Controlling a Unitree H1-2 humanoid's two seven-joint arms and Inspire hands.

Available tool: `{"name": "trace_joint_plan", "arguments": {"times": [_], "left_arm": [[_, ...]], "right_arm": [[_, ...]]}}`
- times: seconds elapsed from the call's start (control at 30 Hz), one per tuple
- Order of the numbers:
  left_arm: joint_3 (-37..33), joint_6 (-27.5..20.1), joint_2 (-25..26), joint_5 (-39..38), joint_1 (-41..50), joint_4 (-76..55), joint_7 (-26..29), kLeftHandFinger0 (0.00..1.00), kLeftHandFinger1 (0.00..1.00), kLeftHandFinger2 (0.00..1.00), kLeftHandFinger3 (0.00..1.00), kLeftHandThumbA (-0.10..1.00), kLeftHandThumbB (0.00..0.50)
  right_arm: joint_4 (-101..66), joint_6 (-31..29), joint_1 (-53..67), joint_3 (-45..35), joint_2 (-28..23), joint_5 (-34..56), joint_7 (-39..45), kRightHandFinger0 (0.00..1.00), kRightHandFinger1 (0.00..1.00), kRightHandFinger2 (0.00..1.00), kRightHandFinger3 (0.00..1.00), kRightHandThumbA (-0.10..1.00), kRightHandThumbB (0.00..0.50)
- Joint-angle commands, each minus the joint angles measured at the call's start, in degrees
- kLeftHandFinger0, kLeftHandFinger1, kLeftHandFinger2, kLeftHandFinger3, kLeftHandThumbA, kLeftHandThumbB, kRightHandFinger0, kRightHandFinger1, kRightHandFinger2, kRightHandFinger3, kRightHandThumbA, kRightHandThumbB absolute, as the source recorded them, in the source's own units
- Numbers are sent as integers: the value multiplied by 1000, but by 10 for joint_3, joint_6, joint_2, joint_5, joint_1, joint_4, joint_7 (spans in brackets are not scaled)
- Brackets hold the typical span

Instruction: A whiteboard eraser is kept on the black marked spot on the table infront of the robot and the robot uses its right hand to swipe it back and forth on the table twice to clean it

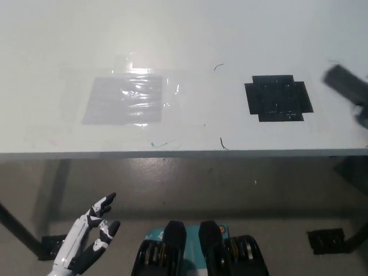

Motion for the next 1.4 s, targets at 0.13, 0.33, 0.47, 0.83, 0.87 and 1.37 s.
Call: {"name": "trace_joint_plan", "arguments": {"times": [0.13, 0.33, 0.47, 0.83, 0.87, 1.37], "left_arm": [[-5, -5, 3, -8, 1, -13, -5, 1000, 1000, 1000, 1000, 773, 448], [-4, -6, 7, -5, 2, -16, -3, 1000, 1000, 1000, 1000, 772, 452], [-5, -11, 6, -4, -1, -13, -3, 1000, 1000, 1000, 1000, 771, 450], [-5, -14, 7, 2, -3, -11, 1, 1000, 1000, 1000, 1000, 776, 455], [-6, -13, 7, 2, -3, -12, 1, 1000, 1000, 1000, 1000, 776, 454], [-5, -14, 10, -4, 0, -11, -2, 1000, 1000, 1000, 1000, 765, 453]], "right_arm": [[-22, 57, 9, -3, -36, -5, 26, 1000, 1000, 1000, 1000, 281, 187], [-20, 59, -5, 4, -11, -13, 26, 777, 941, 972, 1000, 280, 166], [-29, 85, -24, 2, 30, -9, 37, 542, 724, 832, 1000, 154, 172], [-126, 77, -32, -14, 157, 11, 41, 0, 12, 99, 681, -81, 186], [-140, 82, -31, -12, 165, 8, 46, 49, 120, 184, 705, -50, 181], [-167, 97, -19, -3, 165, -18, 59, 179, 372, 383, 831, -21, 186]]}}
